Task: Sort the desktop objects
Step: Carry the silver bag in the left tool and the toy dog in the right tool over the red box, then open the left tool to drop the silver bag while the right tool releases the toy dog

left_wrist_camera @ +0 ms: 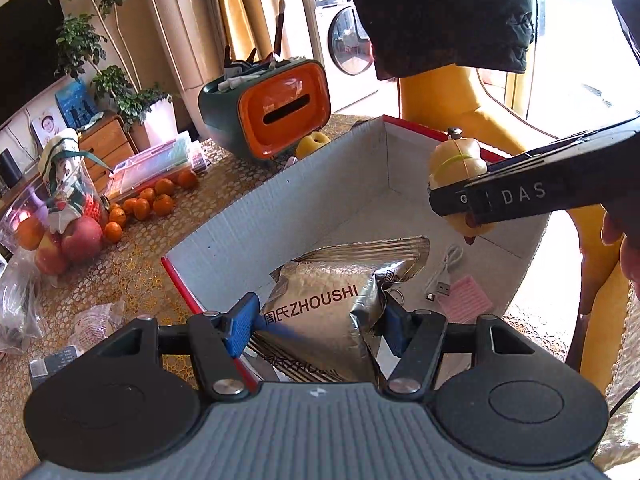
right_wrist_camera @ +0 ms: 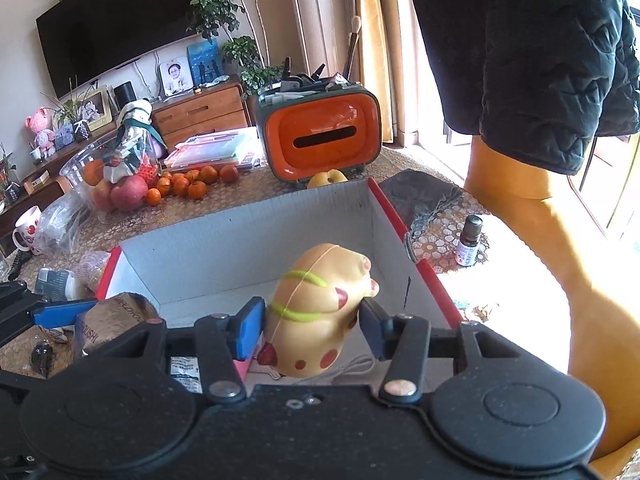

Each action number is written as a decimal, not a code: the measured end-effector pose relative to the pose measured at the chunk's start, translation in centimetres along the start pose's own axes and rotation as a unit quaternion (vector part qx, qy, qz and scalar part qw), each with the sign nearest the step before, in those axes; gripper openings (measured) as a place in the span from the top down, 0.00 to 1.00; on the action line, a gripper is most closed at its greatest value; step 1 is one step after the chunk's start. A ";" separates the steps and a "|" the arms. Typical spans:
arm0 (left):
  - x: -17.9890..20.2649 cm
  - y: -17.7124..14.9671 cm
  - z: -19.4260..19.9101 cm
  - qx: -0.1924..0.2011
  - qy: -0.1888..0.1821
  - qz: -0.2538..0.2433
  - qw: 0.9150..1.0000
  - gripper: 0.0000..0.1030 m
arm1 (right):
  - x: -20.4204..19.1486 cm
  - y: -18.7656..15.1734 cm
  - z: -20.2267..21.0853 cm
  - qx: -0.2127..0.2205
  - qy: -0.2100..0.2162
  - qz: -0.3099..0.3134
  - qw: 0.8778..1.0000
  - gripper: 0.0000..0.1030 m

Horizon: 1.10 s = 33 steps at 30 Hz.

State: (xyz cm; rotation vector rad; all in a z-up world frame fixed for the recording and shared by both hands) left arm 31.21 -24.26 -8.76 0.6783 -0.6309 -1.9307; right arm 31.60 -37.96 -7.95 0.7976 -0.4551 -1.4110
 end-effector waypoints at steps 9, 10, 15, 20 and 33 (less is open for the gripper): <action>0.6 -0.1 -3.0 -0.042 -0.001 -0.010 0.999 0.39 | 0.3 -1.6 -2.9 -0.042 -0.002 0.024 0.999 0.50; 0.8 -0.2 -3.2 -0.044 -0.001 -0.015 0.999 0.39 | 0.4 -1.8 -3.1 -0.045 -0.001 0.028 0.999 0.50; 1.5 -0.8 -4.3 -0.062 -0.002 -0.028 0.998 0.39 | 0.5 -2.6 -3.8 -0.064 0.000 0.037 0.997 0.51; 1.2 -1.5 -5.1 -0.085 -0.018 0.000 0.996 0.39 | 0.3 -3.0 -4.3 -0.075 0.001 0.041 0.996 0.50; 0.9 -1.9 -5.0 -0.084 -0.024 0.011 0.996 0.36 | 0.2 -3.3 -4.4 -0.079 -0.006 0.043 0.996 0.48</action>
Point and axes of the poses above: each gripper's, at about its wrist camera, not at the fingertips, and z roughly against the way its jaws point, x to its right, y to its top, the point moved 8 cm from there along -z, roughly the way its jaws point, and after that the axes turned 2 degrees about y, right-handed, at the moved point
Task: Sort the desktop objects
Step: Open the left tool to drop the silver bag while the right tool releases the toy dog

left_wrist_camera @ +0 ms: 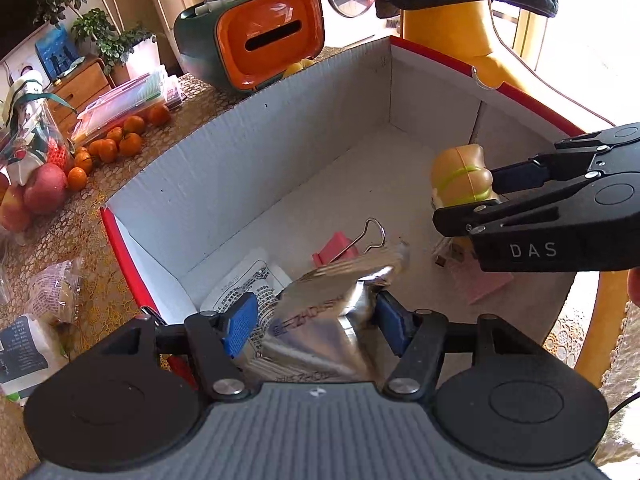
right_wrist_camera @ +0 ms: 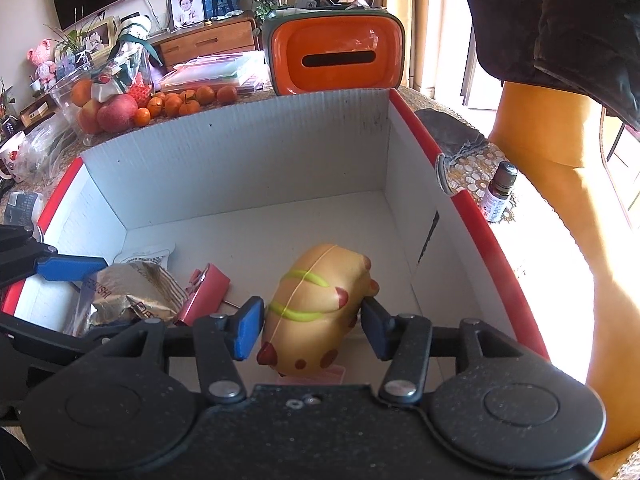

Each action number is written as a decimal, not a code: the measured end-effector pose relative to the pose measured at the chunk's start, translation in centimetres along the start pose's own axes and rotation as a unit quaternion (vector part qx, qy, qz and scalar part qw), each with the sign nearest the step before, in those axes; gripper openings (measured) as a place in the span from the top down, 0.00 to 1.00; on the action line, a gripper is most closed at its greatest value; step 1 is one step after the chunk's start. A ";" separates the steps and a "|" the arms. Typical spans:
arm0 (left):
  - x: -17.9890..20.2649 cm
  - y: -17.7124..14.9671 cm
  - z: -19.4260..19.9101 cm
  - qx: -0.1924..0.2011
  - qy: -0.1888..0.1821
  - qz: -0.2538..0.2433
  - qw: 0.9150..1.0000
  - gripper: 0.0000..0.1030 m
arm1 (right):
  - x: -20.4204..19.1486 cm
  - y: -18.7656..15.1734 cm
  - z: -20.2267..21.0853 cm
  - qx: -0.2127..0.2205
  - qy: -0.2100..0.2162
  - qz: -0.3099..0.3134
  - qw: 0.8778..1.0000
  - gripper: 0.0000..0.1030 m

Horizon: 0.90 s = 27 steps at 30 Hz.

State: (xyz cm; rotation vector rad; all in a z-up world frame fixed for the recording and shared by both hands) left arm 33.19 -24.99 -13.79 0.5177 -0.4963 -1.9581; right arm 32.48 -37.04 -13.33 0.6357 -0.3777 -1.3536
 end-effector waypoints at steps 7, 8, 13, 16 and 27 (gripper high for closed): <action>-0.1 0.2 1.2 0.018 -0.012 0.018 1.000 0.34 | 0.4 0.6 1.2 0.023 0.000 -0.020 1.000 0.36; -0.1 0.3 1.4 0.022 -0.012 0.021 0.999 0.34 | 0.5 0.7 1.4 0.026 -0.001 -0.022 0.999 0.36; -0.3 0.4 2.6 0.039 -0.018 0.027 0.999 0.18 | 0.9 0.8 2.3 0.036 0.003 -0.037 0.999 0.36; -0.2 0.3 3.1 0.047 -0.011 0.023 0.999 0.18 | 0.8 0.9 2.9 0.042 0.002 -0.035 0.998 0.29; -0.7 0.0 5.7 0.084 -0.019 0.037 0.996 0.03 | -0.2 1.3 5.3 0.064 0.016 -0.036 0.997 0.20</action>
Point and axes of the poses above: each gripper's, at about its wrist camera, not at the fingertips, and z roughly against the way its jaws point, x to its right, y to its top, the point moved 8 cm from there along -z, roughly the way its jaws point, and after that the axes turned 2 degrees about y, right-handed, at the moved point
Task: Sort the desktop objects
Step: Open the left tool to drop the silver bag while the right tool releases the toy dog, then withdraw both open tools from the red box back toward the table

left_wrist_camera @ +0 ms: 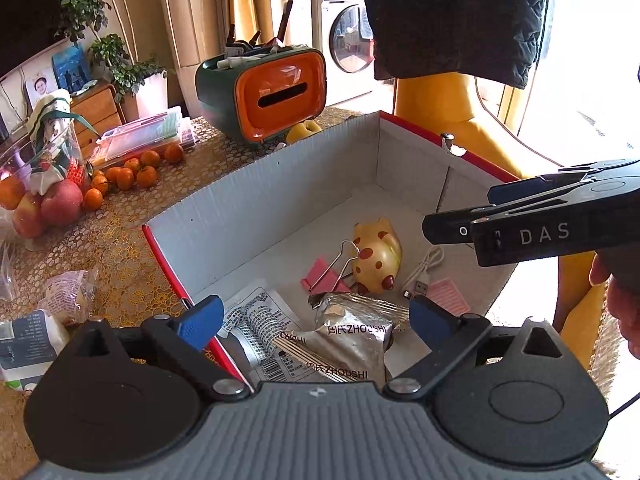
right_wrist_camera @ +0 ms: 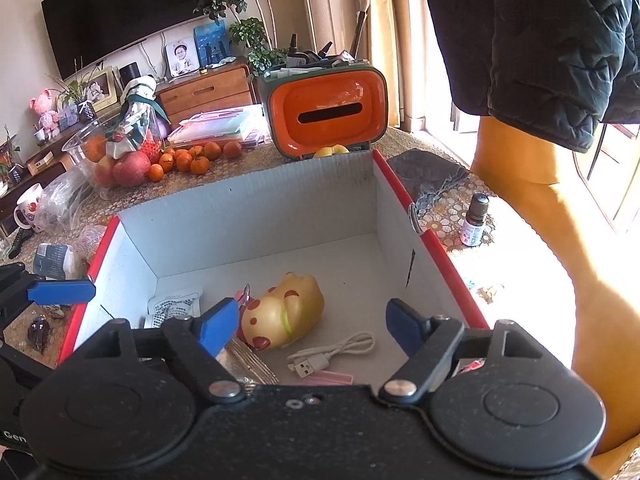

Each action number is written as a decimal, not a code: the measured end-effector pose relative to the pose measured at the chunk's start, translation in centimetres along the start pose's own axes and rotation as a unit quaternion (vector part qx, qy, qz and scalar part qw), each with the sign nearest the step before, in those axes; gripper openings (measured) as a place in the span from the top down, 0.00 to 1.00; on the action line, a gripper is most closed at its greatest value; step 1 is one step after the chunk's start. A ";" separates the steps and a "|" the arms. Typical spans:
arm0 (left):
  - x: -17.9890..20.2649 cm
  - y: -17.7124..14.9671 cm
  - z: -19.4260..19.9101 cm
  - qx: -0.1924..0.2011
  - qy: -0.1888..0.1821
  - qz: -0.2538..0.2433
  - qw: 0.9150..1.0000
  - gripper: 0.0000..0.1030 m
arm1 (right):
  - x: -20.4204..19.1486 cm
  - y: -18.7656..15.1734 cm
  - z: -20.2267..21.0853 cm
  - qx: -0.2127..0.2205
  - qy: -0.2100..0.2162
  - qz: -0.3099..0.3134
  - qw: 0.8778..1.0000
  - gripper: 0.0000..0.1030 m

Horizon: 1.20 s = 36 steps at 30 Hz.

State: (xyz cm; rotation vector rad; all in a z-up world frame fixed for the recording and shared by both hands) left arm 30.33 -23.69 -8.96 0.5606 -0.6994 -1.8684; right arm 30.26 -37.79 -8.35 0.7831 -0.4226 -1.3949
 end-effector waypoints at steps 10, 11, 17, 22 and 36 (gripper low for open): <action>-1.6 -0.8 3.5 0.030 -0.010 0.023 0.999 0.01 | -1.7 0.0 2.5 0.018 0.009 -0.014 1.000 0.09; -1.9 -1.1 3.9 0.033 -0.011 0.025 0.999 0.00 | -1.9 -0.1 2.7 0.021 0.009 -0.013 1.000 0.08; -3.5 -2.6 6.5 0.050 -0.014 0.048 0.998 0.00 | -3.5 -0.4 4.7 0.040 0.021 -0.021 0.999 0.05; -5.5 -3.9 9.0 0.063 -0.002 0.067 0.996 0.00 | -5.0 -0.9 6.3 0.057 0.027 -0.028 0.998 0.03; -10.1 -8.2 15.5 0.117 0.021 0.095 0.988 0.00 | -11.7 -2.3 9.7 0.082 0.055 -0.003 0.995 0.01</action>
Point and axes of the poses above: each gripper's, at about its wrist camera, not at the fingertips, and z roughly against the way its jaws point, x to its right, y to its top, the point moved 8 cm from there along -z, roughly the way its jaws point, and after that the axes turned 2 degrees about y, right-handed, at the moved point
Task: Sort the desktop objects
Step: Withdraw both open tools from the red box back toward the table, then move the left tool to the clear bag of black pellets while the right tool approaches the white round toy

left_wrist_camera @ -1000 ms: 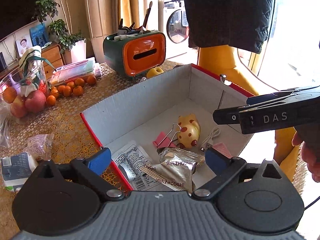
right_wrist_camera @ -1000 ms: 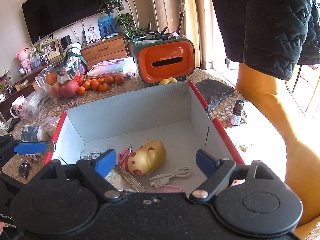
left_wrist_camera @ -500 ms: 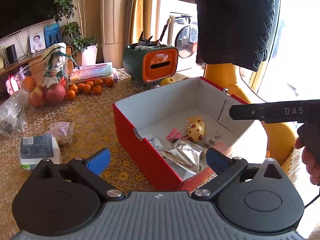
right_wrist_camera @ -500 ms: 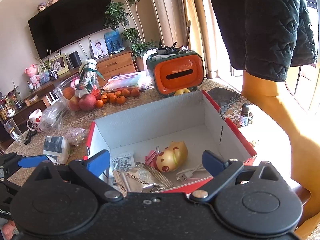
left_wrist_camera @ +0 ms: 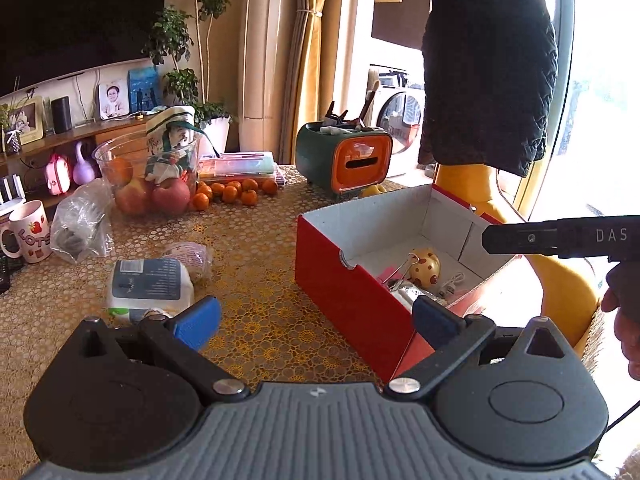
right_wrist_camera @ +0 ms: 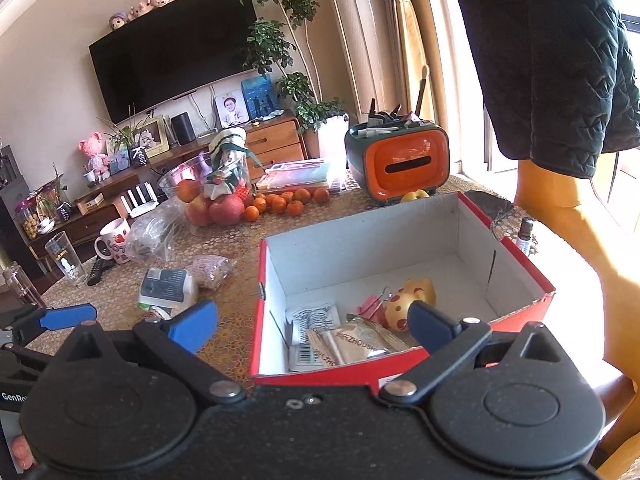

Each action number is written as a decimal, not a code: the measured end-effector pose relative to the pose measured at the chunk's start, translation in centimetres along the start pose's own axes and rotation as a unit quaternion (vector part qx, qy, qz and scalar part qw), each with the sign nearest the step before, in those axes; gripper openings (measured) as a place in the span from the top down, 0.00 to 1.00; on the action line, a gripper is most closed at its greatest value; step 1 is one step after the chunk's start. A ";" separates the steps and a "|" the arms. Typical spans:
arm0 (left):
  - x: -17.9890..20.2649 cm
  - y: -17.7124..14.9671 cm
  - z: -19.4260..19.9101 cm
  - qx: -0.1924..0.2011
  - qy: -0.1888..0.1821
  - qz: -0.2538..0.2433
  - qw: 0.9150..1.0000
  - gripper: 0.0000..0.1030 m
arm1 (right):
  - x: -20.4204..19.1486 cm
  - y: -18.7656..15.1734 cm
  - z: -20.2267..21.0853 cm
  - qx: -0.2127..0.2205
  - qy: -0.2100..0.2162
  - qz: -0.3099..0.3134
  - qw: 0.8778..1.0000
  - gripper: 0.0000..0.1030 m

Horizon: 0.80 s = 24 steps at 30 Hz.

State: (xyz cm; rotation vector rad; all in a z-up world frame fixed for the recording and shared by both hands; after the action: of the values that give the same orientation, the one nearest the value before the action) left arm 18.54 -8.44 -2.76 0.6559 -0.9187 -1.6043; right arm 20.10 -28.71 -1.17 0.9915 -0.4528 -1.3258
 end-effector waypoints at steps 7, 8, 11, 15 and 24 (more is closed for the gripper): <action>-2.8 -2.4 2.1 0.002 0.011 0.017 1.000 0.00 | -3.3 -1.3 -0.3 -0.008 0.005 0.023 1.000 0.01; -3.2 -2.7 2.3 0.003 0.014 0.015 1.000 0.00 | -3.8 -1.5 -0.4 -0.009 0.006 0.025 1.000 0.01; -4.1 -3.5 3.2 0.009 0.021 0.013 1.000 0.00 | -5.0 -1.9 -0.8 -0.015 0.011 0.031 0.999 0.01; -5.3 -4.5 3.9 0.016 0.032 0.013 0.999 0.00 | -6.6 -2.2 -1.3 -0.020 0.013 0.036 0.999 0.01; -7.9 -6.1 3.4 0.019 0.058 -0.002 0.998 0.00 | -9.9 -2.5 -4.2 -0.038 0.025 0.058 0.997 0.01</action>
State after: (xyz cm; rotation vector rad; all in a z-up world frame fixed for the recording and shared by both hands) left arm 14.30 0.46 -6.50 0.7692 -0.8646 -1.5396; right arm 19.53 -17.81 -2.97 0.9206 -0.4134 -1.2029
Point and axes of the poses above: each gripper's, at about its wrist camera, not at the fingertips, and z roughly against the way its jaws point, x to its right, y to its top, the point moved 8 cm from there along -z, roughly the way its jaws point, and after that the axes turned 2 degrees about y, right-handed, at the moved point
